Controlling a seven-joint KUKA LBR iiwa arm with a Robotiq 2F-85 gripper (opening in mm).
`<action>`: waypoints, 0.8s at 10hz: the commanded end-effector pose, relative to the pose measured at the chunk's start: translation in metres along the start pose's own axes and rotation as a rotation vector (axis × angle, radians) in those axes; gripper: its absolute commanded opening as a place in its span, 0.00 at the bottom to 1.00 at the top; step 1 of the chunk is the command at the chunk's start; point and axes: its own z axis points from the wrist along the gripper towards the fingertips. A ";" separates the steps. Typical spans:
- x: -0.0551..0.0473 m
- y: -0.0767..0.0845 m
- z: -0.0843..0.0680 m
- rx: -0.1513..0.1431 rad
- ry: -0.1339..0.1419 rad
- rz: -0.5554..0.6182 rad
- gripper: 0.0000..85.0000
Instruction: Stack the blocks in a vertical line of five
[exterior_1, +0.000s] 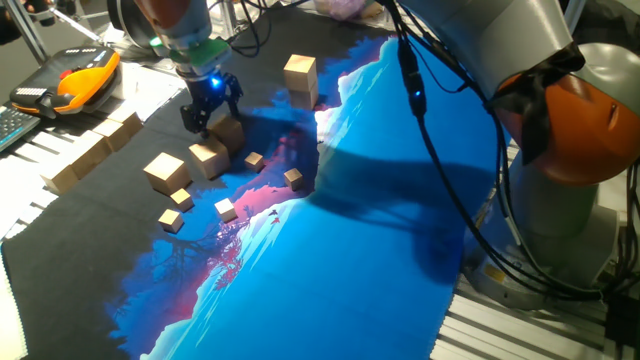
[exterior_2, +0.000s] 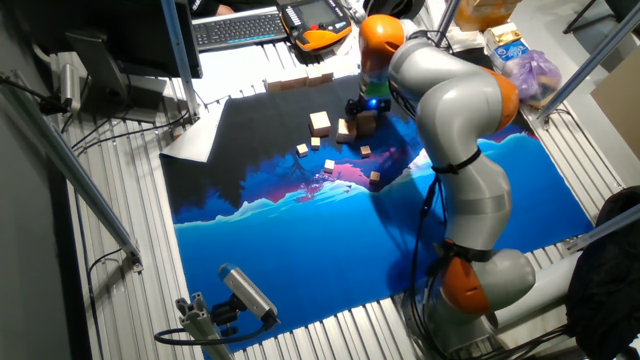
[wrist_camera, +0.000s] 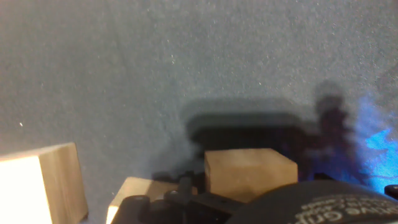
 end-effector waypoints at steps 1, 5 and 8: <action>0.002 -0.001 0.000 0.000 0.000 -0.005 1.00; 0.002 -0.006 0.004 0.004 0.001 -0.063 0.60; 0.005 -0.016 -0.007 0.022 0.011 -0.117 0.20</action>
